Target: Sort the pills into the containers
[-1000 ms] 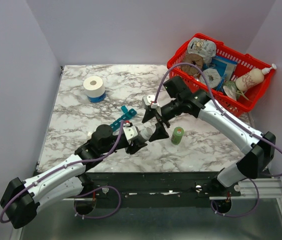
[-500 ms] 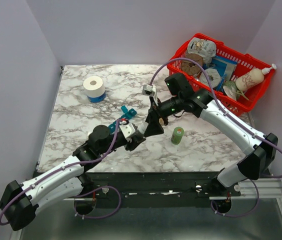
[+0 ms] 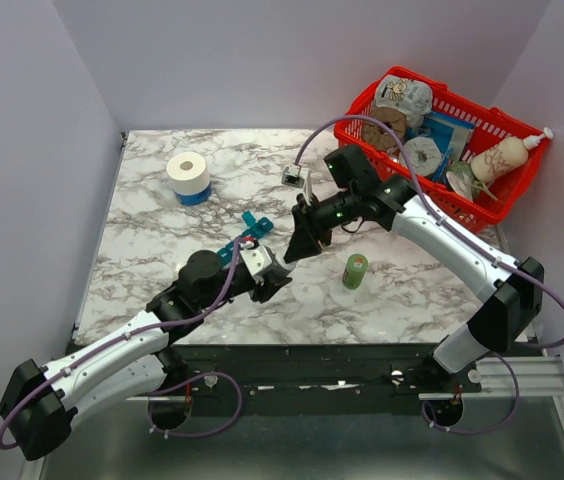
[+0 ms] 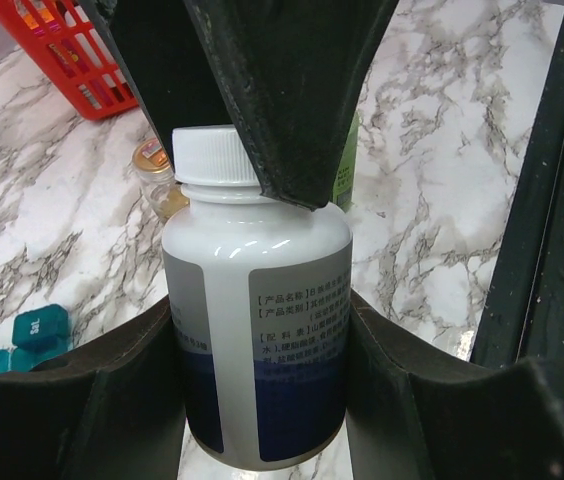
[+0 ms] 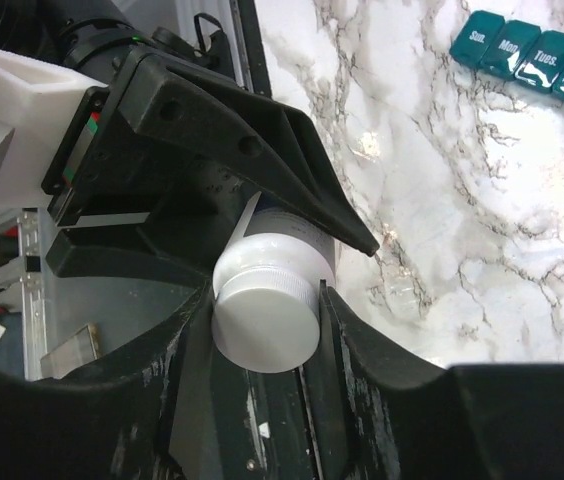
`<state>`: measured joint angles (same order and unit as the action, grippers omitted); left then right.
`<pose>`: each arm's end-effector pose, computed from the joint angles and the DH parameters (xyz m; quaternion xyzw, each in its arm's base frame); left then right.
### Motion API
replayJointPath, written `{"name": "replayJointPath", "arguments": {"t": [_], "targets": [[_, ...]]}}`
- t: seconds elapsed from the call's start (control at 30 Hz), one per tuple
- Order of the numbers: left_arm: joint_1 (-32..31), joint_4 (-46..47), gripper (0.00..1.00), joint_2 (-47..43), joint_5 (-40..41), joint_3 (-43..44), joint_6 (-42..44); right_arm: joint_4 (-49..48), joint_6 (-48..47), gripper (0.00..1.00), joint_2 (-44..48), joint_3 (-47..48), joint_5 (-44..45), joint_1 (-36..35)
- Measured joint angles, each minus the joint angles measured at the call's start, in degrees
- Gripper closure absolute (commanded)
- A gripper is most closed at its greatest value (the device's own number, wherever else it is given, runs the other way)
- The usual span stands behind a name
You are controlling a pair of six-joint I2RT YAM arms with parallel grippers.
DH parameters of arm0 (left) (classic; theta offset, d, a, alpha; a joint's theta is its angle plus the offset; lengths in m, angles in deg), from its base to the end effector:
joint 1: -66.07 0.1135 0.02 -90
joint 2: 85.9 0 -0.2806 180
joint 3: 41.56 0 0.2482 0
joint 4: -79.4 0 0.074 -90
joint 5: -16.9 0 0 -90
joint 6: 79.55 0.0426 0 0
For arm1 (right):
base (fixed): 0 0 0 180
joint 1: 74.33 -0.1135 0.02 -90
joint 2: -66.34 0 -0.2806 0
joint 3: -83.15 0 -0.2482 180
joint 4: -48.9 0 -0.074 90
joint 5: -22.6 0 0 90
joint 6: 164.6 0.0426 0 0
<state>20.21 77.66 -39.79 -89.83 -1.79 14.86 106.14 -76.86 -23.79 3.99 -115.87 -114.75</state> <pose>0.1206 -0.1419 0.2722 0.4037 0.6359 -0.3323 0.5677 0.2343 0.2414 0.3660 -0.4498 0.7337 0.4707 0.1945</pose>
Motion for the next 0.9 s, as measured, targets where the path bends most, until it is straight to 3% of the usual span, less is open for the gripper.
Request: {"name": "replayJointPath", "arguments": {"t": [0.07, 0.2, 0.33, 0.67, 0.9], "targets": [[0.00, -0.20, 1.00, -0.04, 0.09, 0.00, 0.00, 0.02, -0.09, 0.87, -0.20, 0.17, -0.07, -0.02], [0.00, -0.07, 1.00, -0.17, 0.24, 0.00, 0.20, 0.85, -1.62, 0.88, -0.31, 0.96, -0.07, -0.09], [0.02, 0.31, 1.00, -0.96, 0.13, 0.09, 0.90, 3.28, -9.51, 0.87, -0.42, 3.21, -1.01, -0.50], [1.27, -0.22, 1.00, -1.97, -6.21, 0.09, 1.53, 8.17, -49.99, 0.84, 1.62, 1.27, -11.74, -0.74], [2.73, -0.74, 1.00, -1.92, -8.00, 0.09, 1.55, 23.32, -75.01, 0.82, -4.68, 10.88, -12.37, -0.79]]}}
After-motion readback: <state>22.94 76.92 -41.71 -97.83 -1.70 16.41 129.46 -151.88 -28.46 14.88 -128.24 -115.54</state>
